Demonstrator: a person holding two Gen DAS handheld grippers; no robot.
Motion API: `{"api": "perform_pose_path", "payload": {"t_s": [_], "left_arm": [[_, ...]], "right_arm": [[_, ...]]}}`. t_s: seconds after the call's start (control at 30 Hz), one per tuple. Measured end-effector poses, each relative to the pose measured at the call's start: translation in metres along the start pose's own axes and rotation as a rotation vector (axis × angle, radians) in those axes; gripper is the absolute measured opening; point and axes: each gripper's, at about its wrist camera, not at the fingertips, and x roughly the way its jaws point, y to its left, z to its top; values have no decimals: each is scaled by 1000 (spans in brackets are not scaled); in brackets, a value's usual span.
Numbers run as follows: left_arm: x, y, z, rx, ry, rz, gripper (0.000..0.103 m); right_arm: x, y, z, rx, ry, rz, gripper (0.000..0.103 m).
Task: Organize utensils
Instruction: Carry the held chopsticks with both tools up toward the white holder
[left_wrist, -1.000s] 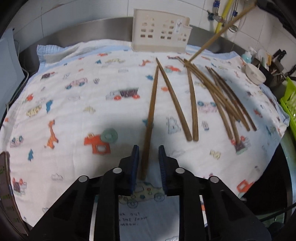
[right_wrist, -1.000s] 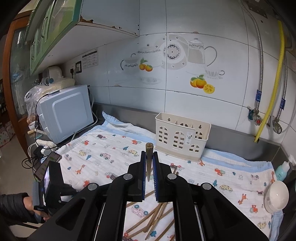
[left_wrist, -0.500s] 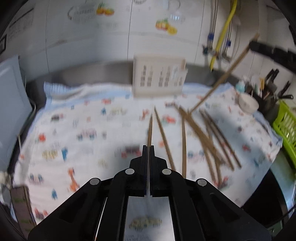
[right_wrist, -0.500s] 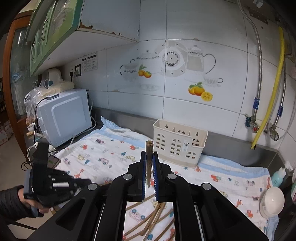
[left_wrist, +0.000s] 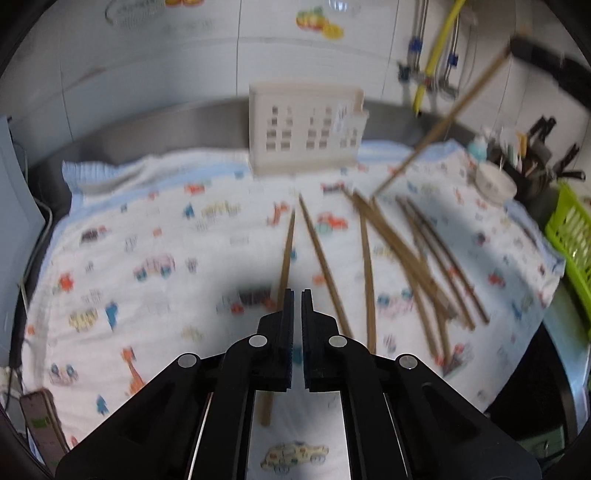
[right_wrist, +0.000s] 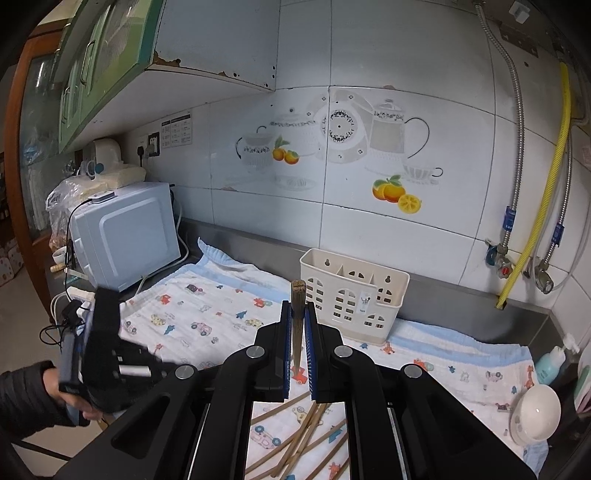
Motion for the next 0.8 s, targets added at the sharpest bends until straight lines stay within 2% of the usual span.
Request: {"api": "perform_pose_path", "payload": {"t_s": [0.1,0.17,0.23,0.37,0.43,0.5,0.57,0.6,0.7,0.8], "left_arm": [[7,0,-19,8,41,15,12],[11,0,-31,7,61,27,28],[14,3,-43,-4,77,43,31],[19,9,-58,-22,99,66,29],[23,10,-64,-18,117,76,20],[21,10,-65,-12,111,84,17],[22,8,-64,2,117,106,8],[22,9,-63,3,120,108,7],[13,10,-54,-15,86,89,6],[-7,11,-37,-25,5,81,6]], "right_arm": [[0,0,0,-1,1,-1,7],[0,1,0,-4,2,-1,7],[0,2,-1,-5,3,1,7],[3,3,-2,-4,7,8,7],[4,3,-3,-5,10,8,7],[4,3,-4,-1,11,8,7],[4,3,-4,4,11,5,7],[4,3,-3,5,10,6,7],[2,4,-3,1,6,4,7],[1,4,0,-1,1,0,7]]}}
